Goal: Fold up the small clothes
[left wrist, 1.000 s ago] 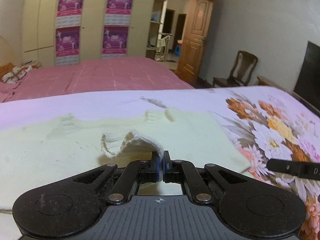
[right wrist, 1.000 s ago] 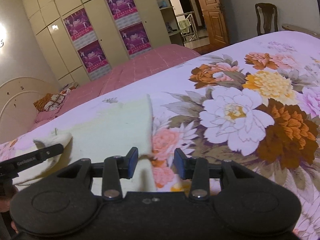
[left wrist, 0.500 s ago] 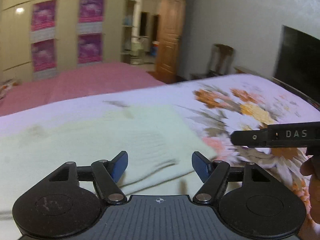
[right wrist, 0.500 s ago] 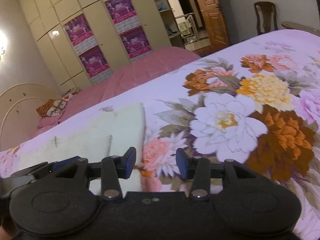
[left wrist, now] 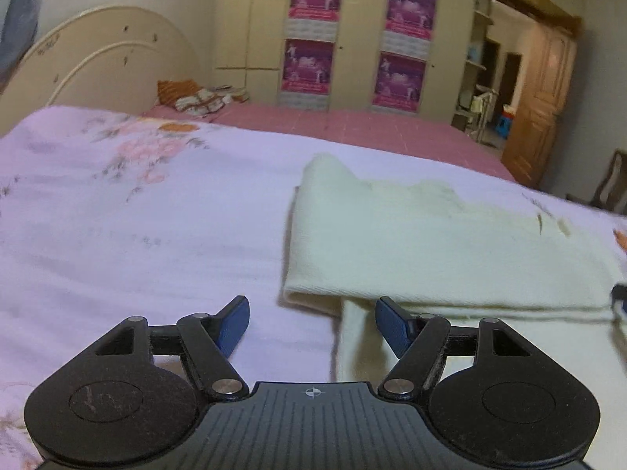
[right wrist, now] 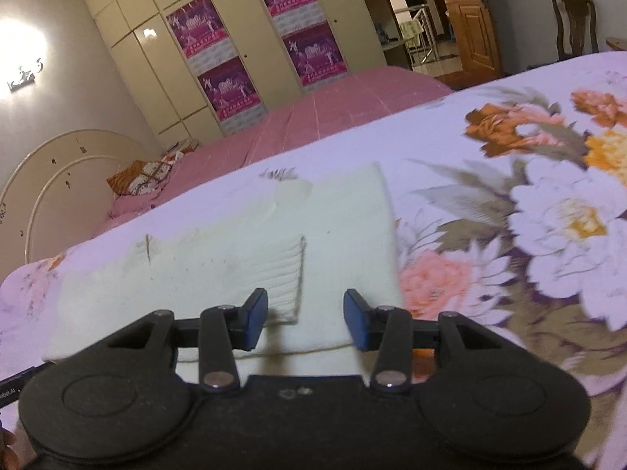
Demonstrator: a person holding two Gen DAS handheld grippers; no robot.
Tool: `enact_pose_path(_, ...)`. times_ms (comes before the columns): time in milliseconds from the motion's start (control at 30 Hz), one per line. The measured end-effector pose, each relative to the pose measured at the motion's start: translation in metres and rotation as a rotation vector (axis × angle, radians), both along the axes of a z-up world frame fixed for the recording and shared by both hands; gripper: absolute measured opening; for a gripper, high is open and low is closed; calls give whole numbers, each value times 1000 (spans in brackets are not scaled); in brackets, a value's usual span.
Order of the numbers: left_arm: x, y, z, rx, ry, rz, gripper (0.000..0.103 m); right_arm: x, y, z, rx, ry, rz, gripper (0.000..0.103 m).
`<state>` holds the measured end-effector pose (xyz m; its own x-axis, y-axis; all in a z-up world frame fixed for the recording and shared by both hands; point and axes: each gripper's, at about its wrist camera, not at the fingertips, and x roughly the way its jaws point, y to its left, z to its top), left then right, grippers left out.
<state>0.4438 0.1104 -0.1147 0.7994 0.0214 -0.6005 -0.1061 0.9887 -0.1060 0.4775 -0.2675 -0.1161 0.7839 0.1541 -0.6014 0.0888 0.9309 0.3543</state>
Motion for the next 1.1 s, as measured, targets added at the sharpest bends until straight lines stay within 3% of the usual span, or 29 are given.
enact_pose_path(67, 1, -2, -1, -14, -10, 4, 71, 5, 9, -2, -29, 2, 15, 36)
enact_pose_path(133, 2, -4, -1, -17, -20, -2, 71, 9, 18, -2, -59, 0, 30, 12)
enact_pose_path(167, 2, -11, 0, -22, -38, -6, 71, 11, 21, 0, -65, -9, 38, 6)
enact_pose_path(267, 16, -21, 1, 25, 2, -10, 71, 8, 25, 11, -94, -67, 31, 6)
enact_pose_path(333, 23, -18, -1, 13, 21, -22, 71, 5, 23, 17, -101, -96, 18, 6)
enact_pose_path(733, 19, -14, -5, 7, 22, -46, 71, -15, -18, 19, -121, -95, -97, 6)
enact_pose_path(1100, 25, -6, -9, -14, 21, -45, 71, -28, -24, 18, -136, -99, -107, 6)
